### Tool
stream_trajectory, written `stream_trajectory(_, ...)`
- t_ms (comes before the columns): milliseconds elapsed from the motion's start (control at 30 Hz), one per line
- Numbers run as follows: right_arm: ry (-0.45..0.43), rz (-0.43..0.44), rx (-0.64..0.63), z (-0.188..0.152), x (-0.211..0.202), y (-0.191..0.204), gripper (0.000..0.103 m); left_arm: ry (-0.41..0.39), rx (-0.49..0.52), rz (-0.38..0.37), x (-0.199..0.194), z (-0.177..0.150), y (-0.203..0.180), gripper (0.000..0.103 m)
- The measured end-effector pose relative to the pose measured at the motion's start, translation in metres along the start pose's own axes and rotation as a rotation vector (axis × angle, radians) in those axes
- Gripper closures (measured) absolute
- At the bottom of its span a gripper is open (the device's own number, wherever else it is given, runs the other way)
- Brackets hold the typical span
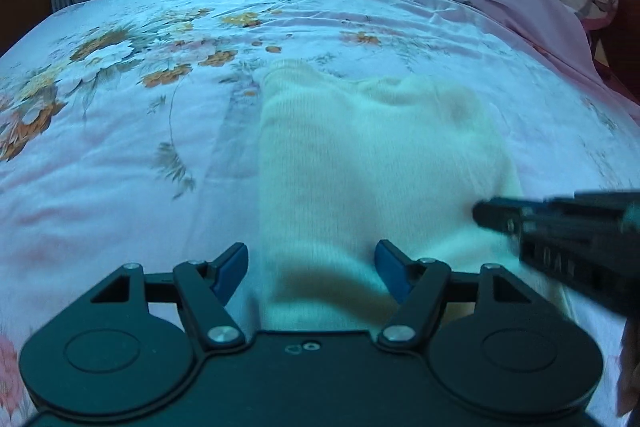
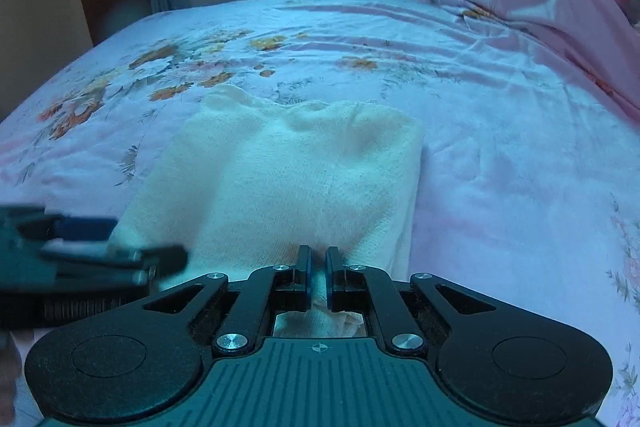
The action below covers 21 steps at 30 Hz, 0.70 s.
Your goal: Fold small clothes
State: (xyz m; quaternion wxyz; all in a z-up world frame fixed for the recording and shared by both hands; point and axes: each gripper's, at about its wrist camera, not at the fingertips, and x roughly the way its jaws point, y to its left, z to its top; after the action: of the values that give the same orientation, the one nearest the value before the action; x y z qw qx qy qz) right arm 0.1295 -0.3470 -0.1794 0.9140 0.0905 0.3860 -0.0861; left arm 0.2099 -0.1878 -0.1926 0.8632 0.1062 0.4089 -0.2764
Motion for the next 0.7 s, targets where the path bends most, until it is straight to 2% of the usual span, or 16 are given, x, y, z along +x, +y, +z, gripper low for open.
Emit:
stream_trajectory(67, -0.001, -0.002, 0.033, 0.006, -0.011, 0.000, 0.099, 0.009, -0.007, 0.000, -0.008, -0.002, 0.000, 0.037)
stream_trajectory(133, -0.066, 0.034, 0.074, 0.002, -0.034, -0.002, 0.097, -0.012, -0.014, -0.009, -0.020, -0.006, 0.001, 0.039)
stream_trajectory(200, -0.043, 0.051, 0.080, -0.011, -0.039, -0.001, 0.073, -0.016, -0.017, 0.004, -0.025, -0.015, 0.003, 0.039)
stream_trajectory(233, -0.017, 0.050, 0.060, -0.019, -0.036, 0.000, 0.044, 0.005, -0.015, 0.005, -0.022, -0.020, 0.004, 0.039)
stream_trajectory(267, 0.009, 0.028, 0.034, -0.029, -0.030, 0.003, 0.025, 0.023, -0.015, 0.002, -0.018, -0.026, 0.004, 0.037)
stream_trajectory(300, 0.055, 0.008, 0.016, -0.038, -0.020, 0.003, 0.022, 0.017, -0.020, 0.002, -0.017, -0.031, 0.005, 0.037)
stream_trajectory(333, 0.061, 0.019, 0.033, -0.044, -0.018, 0.000, 0.022, 0.014, -0.021, 0.001, -0.019, -0.032, 0.005, 0.037)
stream_trajectory(433, 0.045, 0.062, 0.107, -0.041, -0.029, -0.011, 0.022, -0.003, -0.029, -0.014, -0.031, -0.026, 0.011, 0.042)
stream_trajectory(533, 0.042, 0.109, 0.151, -0.033, -0.039, -0.023, 0.022, -0.027, -0.058, -0.003, -0.040, -0.020, 0.025, 0.042)
stream_trajectory(600, 0.047, 0.139, 0.213, -0.028, -0.037, -0.034, 0.022, -0.027, -0.099, -0.008, -0.040, -0.015, 0.035, 0.039)
stream_trajectory(700, 0.067, 0.170, 0.316, -0.021, -0.027, -0.051, 0.022, -0.011, -0.153, -0.063, -0.032, -0.008, 0.045, 0.030)
